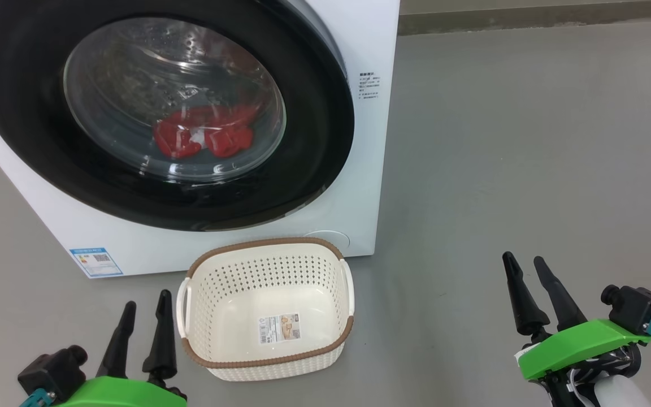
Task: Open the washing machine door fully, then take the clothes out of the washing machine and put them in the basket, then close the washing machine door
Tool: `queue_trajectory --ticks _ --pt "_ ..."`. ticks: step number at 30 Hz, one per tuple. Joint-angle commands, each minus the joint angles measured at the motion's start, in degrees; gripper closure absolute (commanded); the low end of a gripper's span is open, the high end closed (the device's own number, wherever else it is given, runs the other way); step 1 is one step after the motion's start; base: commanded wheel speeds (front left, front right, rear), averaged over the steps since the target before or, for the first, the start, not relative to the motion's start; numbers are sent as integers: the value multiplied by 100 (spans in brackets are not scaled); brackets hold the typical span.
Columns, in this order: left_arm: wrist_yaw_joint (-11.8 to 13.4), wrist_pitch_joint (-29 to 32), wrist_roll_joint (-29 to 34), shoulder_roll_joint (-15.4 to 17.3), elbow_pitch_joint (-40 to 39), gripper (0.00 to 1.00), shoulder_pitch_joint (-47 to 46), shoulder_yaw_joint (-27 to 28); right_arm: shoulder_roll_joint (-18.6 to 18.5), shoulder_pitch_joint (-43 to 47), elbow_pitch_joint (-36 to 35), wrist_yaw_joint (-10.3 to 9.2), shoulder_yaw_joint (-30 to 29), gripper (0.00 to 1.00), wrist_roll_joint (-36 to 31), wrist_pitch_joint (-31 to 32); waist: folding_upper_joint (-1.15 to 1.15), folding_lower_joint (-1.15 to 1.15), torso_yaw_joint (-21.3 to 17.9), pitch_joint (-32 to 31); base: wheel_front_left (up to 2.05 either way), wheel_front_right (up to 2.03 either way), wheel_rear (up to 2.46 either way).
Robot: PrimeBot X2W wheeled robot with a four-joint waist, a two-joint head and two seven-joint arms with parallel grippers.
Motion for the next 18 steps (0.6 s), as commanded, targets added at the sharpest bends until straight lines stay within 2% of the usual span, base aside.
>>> queue_trajectory --ticks 1,18 --pt "49 -91 156 110 -180 0 -261 101 -91 -262 -144 -3 95 0 -184 -82 0 -1 -3 4 0 0 0" --pt "126 -379 1161 122 -205 0 -405 116 -143 -446 -87 -4 259 0 -1172 -367 0 -1 -33 32 0 0 0"
